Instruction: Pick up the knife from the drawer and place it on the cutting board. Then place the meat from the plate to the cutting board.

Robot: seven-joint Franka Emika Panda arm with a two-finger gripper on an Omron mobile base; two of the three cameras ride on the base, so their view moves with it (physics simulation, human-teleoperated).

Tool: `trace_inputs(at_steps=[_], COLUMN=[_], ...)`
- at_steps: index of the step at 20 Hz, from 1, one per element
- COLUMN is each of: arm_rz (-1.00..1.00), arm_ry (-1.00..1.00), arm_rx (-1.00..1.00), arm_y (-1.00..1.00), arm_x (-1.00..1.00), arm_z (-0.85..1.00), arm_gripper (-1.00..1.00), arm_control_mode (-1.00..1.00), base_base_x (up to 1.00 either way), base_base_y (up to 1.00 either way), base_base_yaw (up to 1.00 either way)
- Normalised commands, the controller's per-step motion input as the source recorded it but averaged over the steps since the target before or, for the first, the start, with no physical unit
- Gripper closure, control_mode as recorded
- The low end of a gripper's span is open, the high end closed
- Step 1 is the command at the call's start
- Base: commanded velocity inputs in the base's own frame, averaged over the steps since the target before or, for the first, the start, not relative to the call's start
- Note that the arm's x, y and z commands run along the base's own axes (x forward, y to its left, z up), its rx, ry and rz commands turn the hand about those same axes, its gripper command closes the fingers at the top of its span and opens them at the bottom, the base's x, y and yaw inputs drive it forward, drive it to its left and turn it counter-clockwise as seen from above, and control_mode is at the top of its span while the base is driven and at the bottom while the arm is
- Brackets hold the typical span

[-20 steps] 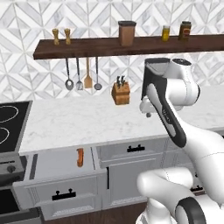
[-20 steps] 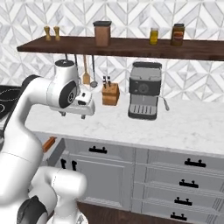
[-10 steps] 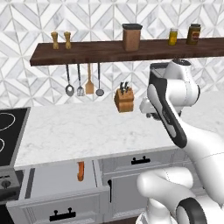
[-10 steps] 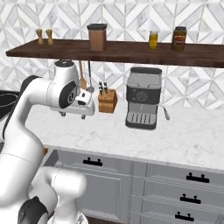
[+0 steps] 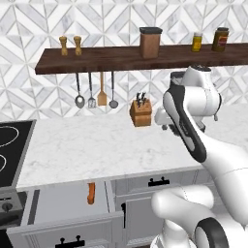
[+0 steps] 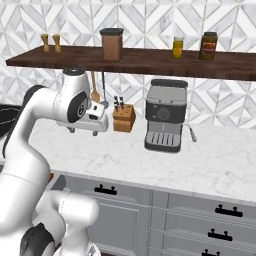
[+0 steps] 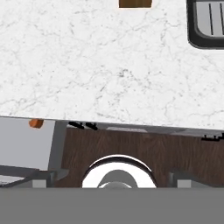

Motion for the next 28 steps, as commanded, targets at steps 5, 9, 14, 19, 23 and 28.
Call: trace_inputs(at_steps=[5, 9, 14, 19, 23, 28], arm_rz=[-0.07, -0.03, 0.03, 0.05, 0.05, 0.12], arm_ry=[0.0, 0.03, 0.2, 0.02, 0.0, 0.0], arm_rx=[0.0, 0.0, -0.11, -0.11, 0.03, 0.2], arm_y=[0.76, 0.65, 0.76, 1.0, 1.0, 0.81], arm_x=[0.15, 0.36, -0.11, -0.05, -0.01, -0.08], arm_z=[-0.42, -0.7, -0.53, -0.5, -0.58, -0.43], arm_gripper=[-1.0, -1.0, -1.0, -1.0, -1.0, -1.0], arm_control_mode=[-1.0, -1.0, -1.0, -1.0, -1.0, -1.0], base_base_x=[0.0, 0.0, 0.0, 0.0, 0.0, 0.0], base_base_y=[0.0, 0.0, 0.0, 0.0, 0.0, 0.0], base_base_yaw=[0.0, 0.0, 0.0, 0.0, 0.0, 0.0])
